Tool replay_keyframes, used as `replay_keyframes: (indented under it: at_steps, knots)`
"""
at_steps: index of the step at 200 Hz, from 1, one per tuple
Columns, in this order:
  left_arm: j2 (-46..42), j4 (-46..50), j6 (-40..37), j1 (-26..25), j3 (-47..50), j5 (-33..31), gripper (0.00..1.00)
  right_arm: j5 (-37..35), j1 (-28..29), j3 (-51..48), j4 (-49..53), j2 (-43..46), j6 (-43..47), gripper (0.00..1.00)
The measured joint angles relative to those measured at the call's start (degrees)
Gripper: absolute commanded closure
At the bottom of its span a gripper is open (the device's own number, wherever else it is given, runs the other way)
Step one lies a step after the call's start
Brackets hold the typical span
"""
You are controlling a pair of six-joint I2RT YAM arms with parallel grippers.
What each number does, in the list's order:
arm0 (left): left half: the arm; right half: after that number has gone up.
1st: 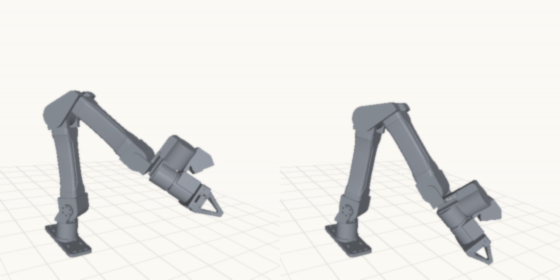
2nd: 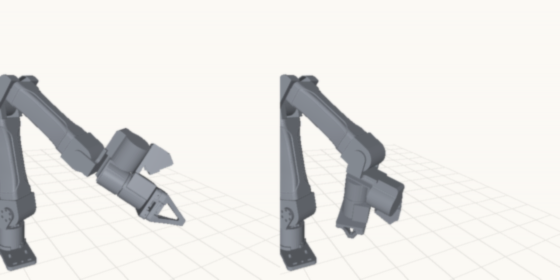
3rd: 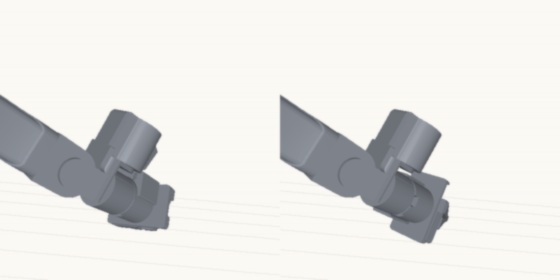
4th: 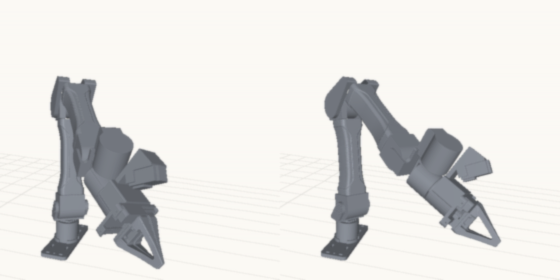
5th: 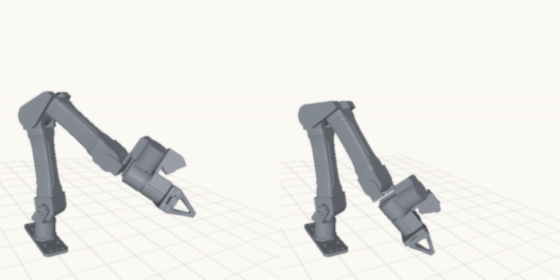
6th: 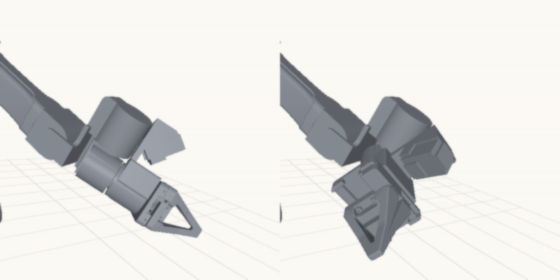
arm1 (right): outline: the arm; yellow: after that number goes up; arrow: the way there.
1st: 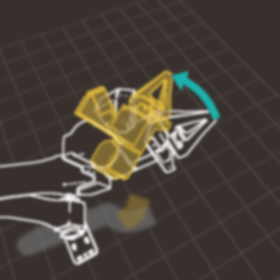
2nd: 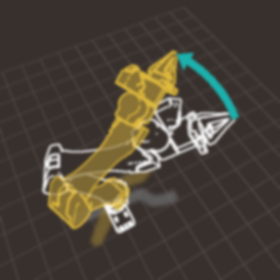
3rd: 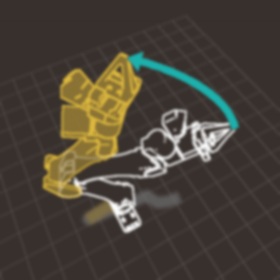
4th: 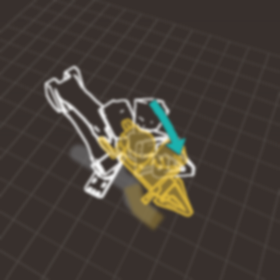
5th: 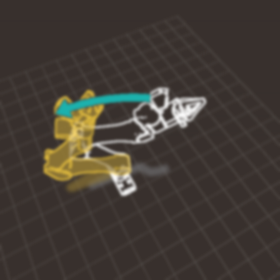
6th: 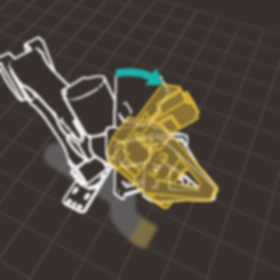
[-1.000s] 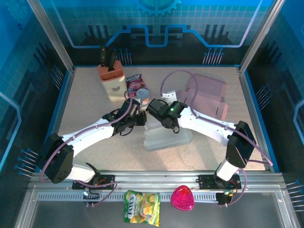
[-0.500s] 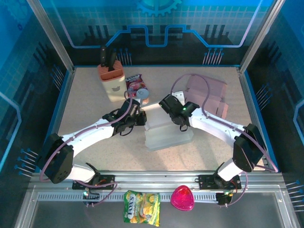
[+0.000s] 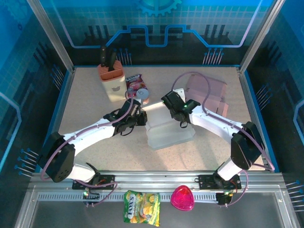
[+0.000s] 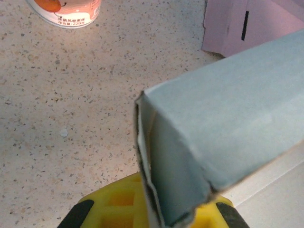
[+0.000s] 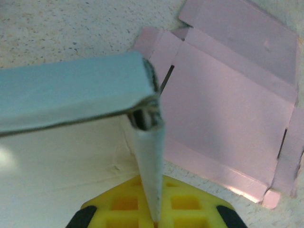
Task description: Fold the paper box
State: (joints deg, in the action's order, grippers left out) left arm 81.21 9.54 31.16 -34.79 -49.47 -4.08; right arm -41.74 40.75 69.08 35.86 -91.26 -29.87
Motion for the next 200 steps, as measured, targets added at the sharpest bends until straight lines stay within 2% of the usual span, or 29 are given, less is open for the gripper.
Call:
replay_keyframes:
  at_steps: [43, 113, 154, 183, 200]
  knots:
    - [2.78, -1.57, 0.02, 0.0, 0.7, -0.66, 1.0, -4.11, 2.93, -2.71, 0.13, -0.92, -4.02, 1.0]
    - [8.39, -15.74, 3.02, -0.9, 8.2, -2.51, 1.0, -6.84, 7.52, -7.19, 0.79, -0.96, -11.04, 1.0]
    - [9.49, -19.87, 5.31, -2.54, 9.6, -6.21, 0.94, -8.87, 9.01, -7.91, 1.46, -1.03, -13.97, 1.0]
    - [9.16, -20.52, 6.47, -3.45, 10.12, -8.26, 0.94, -9.49, 9.35, -7.98, 1.62, -1.03, -14.75, 1.0]
    - [8.35, -19.78, 6.51, -3.74, 10.23, -9.22, 0.89, -9.94, 9.51, -7.98, 1.62, -1.01, -14.8, 1.0]
